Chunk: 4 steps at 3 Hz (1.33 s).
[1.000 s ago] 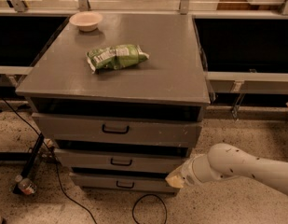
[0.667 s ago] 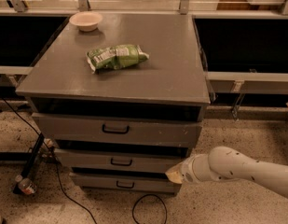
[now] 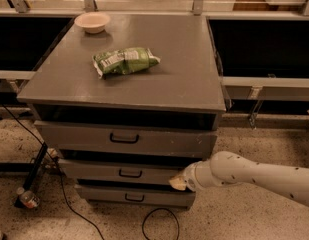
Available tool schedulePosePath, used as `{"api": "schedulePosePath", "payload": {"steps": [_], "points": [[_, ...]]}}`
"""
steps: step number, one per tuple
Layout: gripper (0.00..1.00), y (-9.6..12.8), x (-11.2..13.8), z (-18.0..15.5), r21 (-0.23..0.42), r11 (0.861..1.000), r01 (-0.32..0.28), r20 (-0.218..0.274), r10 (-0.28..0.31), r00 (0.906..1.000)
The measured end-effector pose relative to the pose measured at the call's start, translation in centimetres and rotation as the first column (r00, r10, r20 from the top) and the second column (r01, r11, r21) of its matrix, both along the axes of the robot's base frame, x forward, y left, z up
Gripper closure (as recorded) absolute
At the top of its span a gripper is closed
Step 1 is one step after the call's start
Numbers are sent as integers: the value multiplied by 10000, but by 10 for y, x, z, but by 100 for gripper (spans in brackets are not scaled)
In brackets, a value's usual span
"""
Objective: Open middle drawer
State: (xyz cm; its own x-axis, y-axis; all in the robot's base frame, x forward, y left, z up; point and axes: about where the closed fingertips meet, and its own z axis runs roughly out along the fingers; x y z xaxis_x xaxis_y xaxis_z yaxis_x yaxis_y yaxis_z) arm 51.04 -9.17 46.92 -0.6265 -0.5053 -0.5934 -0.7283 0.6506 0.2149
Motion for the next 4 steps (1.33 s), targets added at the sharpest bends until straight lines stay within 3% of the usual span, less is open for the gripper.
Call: {"api": "schedulePosePath", "payload": {"steps": [3, 4], "points": [[20, 0, 0, 0, 0, 10000, -1, -1, 1, 10000], [0, 0, 0, 0, 0, 10000, 0, -3, 0, 10000]]}}
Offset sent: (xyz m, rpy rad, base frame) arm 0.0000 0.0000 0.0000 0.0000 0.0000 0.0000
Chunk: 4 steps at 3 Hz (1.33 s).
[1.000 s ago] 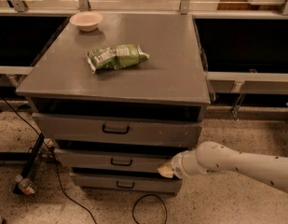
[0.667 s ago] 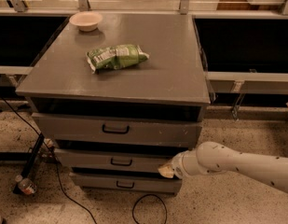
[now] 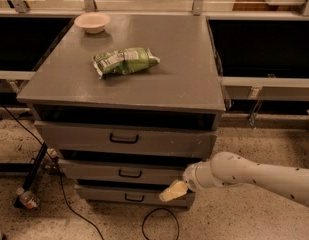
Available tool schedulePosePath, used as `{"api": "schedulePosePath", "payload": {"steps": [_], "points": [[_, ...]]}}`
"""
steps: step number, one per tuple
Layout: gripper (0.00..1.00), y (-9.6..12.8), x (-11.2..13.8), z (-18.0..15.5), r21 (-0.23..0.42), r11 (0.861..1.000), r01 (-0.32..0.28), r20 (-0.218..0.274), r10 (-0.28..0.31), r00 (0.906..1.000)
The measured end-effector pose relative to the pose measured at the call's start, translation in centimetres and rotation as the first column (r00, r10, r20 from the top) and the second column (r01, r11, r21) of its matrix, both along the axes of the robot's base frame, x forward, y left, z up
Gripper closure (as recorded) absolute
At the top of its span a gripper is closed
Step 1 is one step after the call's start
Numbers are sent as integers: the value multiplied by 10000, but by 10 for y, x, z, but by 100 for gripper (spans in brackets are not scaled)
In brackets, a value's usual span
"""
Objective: Open middle drawer
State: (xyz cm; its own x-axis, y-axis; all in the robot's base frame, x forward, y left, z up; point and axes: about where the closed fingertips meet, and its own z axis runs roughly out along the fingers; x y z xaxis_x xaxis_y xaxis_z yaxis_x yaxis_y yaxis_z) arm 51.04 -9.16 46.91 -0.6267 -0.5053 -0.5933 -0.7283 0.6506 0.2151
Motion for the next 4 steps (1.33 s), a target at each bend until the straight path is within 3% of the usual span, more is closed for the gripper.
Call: {"api": "schedulePosePath", "payload": {"steps": [2, 4], "points": [[0, 21, 22, -7, 0, 9999, -149, -121, 149, 9998], [0, 36, 12, -14, 329, 9977, -596, -223, 603, 9979]]}}
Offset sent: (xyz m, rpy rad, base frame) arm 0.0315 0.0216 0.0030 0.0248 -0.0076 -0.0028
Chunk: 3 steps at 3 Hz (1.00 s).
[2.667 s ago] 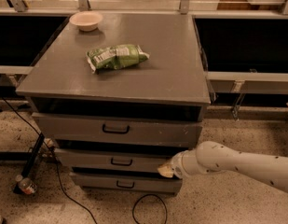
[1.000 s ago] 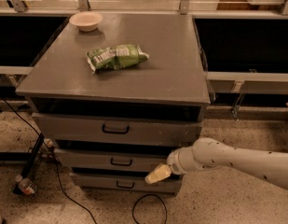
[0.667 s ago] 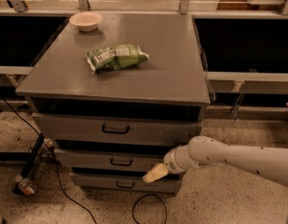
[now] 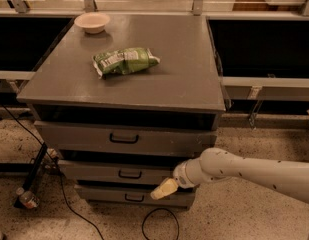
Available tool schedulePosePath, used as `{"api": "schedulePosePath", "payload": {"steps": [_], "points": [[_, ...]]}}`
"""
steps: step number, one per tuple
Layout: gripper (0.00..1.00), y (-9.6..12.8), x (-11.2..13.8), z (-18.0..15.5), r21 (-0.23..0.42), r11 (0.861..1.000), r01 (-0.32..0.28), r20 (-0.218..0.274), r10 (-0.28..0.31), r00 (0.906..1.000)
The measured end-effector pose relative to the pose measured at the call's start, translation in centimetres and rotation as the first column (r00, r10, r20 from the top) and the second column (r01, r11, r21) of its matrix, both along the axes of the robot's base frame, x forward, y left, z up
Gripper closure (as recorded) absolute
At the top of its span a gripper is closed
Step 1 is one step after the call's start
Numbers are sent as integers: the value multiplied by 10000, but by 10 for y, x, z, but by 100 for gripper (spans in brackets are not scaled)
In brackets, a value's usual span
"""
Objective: Open middle drawer
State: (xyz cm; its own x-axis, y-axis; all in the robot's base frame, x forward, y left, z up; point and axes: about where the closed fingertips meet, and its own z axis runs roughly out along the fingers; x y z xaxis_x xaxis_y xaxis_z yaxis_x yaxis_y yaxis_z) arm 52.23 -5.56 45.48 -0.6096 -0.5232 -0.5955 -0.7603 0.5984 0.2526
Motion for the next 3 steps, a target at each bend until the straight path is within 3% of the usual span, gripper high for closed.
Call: {"api": "schedulePosePath", "payload": {"steps": [1, 2, 3], "points": [[0, 0, 0, 0, 0, 10000, 0, 0, 0, 10000], [0, -26, -31, 11, -24, 10000, 51, -75, -51, 10000], [0, -26, -31, 11, -18, 10000, 52, -68, -52, 10000]]}}
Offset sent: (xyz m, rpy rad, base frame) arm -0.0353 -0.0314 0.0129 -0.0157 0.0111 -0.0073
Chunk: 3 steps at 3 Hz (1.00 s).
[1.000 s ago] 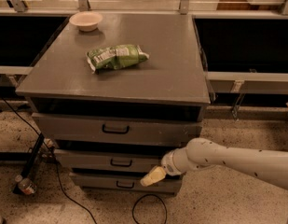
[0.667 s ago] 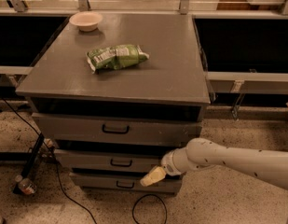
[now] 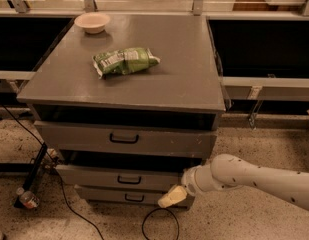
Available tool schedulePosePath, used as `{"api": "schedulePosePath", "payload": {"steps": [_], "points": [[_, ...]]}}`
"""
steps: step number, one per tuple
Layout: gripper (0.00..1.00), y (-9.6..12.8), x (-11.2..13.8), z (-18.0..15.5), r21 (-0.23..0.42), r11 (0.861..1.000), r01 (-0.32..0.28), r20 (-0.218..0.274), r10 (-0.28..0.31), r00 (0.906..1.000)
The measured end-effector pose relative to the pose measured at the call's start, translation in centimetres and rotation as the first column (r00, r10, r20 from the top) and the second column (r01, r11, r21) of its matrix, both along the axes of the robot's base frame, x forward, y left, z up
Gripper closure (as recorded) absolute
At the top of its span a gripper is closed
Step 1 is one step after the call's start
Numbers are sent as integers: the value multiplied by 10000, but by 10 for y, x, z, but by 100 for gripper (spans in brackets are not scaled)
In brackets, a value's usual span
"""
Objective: Open middle drawer
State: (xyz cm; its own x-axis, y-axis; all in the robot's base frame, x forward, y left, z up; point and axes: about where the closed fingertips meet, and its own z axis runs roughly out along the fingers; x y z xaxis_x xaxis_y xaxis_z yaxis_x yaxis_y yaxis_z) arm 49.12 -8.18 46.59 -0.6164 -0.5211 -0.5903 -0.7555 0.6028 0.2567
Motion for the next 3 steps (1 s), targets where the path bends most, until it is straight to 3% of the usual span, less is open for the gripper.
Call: {"api": "schedulePosePath", "payload": {"steps": [1, 3], "points": [[0, 26, 32, 3, 468, 9989, -99, 475, 76, 9988], [0, 25, 21, -7, 143, 9996, -262, 357, 256, 9990]]}}
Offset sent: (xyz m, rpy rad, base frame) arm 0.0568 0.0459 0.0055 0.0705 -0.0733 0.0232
